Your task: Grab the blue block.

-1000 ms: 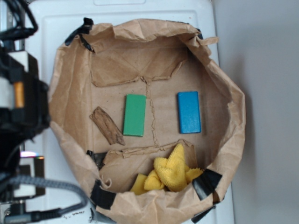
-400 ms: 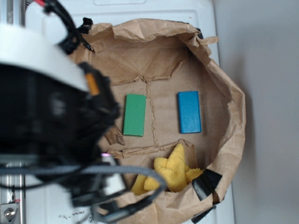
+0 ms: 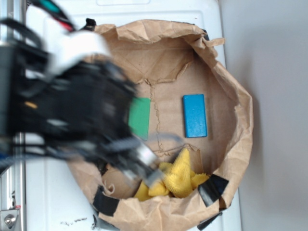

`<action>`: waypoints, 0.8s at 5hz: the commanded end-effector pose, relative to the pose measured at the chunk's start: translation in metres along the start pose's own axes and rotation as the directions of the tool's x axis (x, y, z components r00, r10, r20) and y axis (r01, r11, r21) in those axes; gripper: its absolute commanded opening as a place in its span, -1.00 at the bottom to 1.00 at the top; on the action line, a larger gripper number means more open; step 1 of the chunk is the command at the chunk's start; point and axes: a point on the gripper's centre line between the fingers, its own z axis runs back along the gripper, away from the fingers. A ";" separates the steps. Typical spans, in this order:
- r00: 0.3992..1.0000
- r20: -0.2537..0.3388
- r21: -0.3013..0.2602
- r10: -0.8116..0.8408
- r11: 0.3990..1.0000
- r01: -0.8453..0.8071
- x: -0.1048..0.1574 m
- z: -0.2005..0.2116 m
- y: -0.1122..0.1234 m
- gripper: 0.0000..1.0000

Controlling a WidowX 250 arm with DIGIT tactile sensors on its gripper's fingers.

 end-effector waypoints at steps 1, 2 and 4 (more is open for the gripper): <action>0.999 0.028 -0.014 0.035 0.999 -0.034 0.010 0.007 0.006 1.00; 0.999 0.028 -0.014 0.035 0.999 -0.034 0.010 0.007 0.006 1.00; 0.991 0.058 0.075 0.119 0.990 -0.124 0.060 -0.068 -0.059 1.00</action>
